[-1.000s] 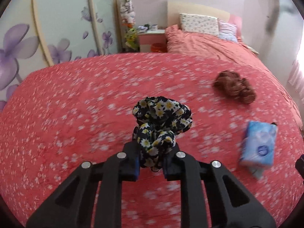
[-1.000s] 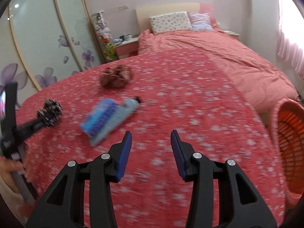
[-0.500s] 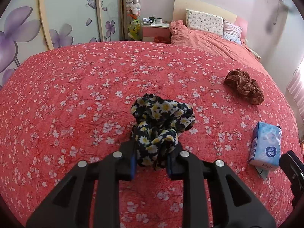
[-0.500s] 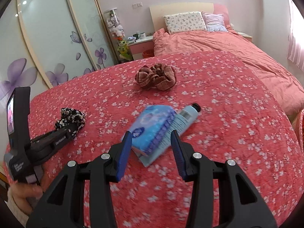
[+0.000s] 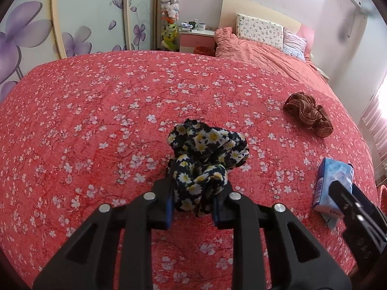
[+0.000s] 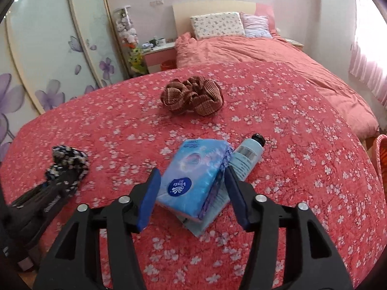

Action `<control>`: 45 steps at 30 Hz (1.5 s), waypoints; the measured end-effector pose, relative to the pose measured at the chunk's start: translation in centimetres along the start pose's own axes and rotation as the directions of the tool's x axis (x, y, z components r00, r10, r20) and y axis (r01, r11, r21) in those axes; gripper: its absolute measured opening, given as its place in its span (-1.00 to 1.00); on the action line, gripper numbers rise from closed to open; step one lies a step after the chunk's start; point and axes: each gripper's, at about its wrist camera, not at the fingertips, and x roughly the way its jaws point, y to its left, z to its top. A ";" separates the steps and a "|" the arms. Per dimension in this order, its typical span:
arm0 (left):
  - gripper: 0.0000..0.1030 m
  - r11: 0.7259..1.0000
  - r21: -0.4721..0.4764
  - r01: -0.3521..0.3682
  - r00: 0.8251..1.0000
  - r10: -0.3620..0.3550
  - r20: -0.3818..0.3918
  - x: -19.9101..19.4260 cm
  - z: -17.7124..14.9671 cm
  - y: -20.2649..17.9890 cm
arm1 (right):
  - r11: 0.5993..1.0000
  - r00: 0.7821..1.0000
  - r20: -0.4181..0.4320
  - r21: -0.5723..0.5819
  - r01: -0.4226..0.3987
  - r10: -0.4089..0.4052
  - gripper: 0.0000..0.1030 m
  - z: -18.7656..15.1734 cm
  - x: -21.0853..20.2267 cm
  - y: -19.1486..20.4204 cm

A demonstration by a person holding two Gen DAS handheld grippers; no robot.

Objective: Collect trash
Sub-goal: 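Grasp the blue Vinda tissue pack with the right tool while the left tool holds the scrunchie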

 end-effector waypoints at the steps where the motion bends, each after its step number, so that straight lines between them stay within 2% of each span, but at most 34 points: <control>1: -0.54 1.000 0.000 0.000 1.000 0.000 0.000 0.0 0.0 0.1 | 1.000 1.000 0.007 -0.015 0.012 -0.012 0.16 -0.1 0.0 0.3; 6: -0.54 1.000 -0.009 0.009 1.000 -0.009 0.001 -0.1 -0.1 0.2 | 0.994 0.999 -0.009 -0.100 0.038 -0.039 0.20 0.0 0.4 1.5; 9: -0.54 1.000 -0.013 0.014 1.000 -0.014 0.001 -0.1 -0.1 0.5 | 0.988 1.000 -0.011 -0.151 0.019 -0.021 0.04 0.1 0.3 1.0; 14: -0.54 1.000 -0.016 0.015 1.000 -0.015 0.001 -0.1 -0.1 0.5 | 0.992 0.999 -0.010 -0.122 0.029 -0.030 0.01 0.4 0.0 -0.5; 16: -0.54 1.000 -0.017 0.017 1.000 -0.017 0.001 -0.1 -0.1 0.5 | 0.994 1.000 -0.014 -0.106 0.025 -0.026 0.07 0.5 0.0 -0.4; 18: -0.54 1.000 -0.017 0.016 1.000 -0.016 0.001 -0.1 -0.1 0.5 | 0.995 1.000 -0.018 -0.099 0.020 -0.021 0.28 0.8 0.2 0.1; 20: -0.54 1.000 -0.017 0.015 1.000 -0.015 0.001 -0.1 -0.1 0.5 | 0.993 0.999 -0.012 -0.115 0.031 -0.033 0.37 0.7 0.4 0.8; 23: -0.54 1.000 -0.017 0.014 1.000 -0.014 0.001 -0.1 -0.1 0.5 | 0.984 0.997 -0.024 -0.163 0.068 -0.073 0.38 0.5 1.1 1.6; 26: -0.54 1.000 -0.017 0.014 1.000 -0.014 0.001 -0.1 -0.1 0.6 | 0.978 0.995 -0.012 -0.188 0.092 -0.096 0.11 0.5 0.9 1.6; 33: -0.53 1.000 -0.016 0.012 1.000 -0.012 0.001 -0.1 -0.1 0.7 | 0.970 0.993 -0.012 -0.216 0.109 -0.114 0.08 0.2 0.8 1.7; 35: -0.53 1.000 -0.017 0.013 1.000 -0.013 0.001 -0.1 -0.1 0.7 | 0.972 0.995 -0.008 -0.218 0.092 -0.096 -0.03 0.1 0.6 1.6; 38: -0.53 1.000 -0.016 0.012 1.000 -0.012 0.001 -0.1 -0.1 0.6 | 0.987 0.999 -0.002 -0.158 0.034 -0.035 -0.20 0.2 -0.5 0.3; 40: -0.53 1.000 -0.017 0.012 1.000 -0.012 0.001 -0.1 -0.1 0.6 | 0.993 1.000 0.010 -0.115 -0.004 0.006 -0.21 0.4 -1.5 -0.8; 43: -0.52 1.000 -0.012 0.005 1.000 -0.005 0.001 -0.1 -0.1 0.5 | 0.992 1.000 0.003 -0.127 0.003 -0.003 -0.20 0.5 -1.3 -1.0; 45: -0.52 1.000 -0.006 -0.003 1.000 0.003 0.000 -0.1 -0.1 0.5 | 0.990 1.000 -0.030 -0.140 0.004 -0.008 -0.13 0.3 -0.5 -0.6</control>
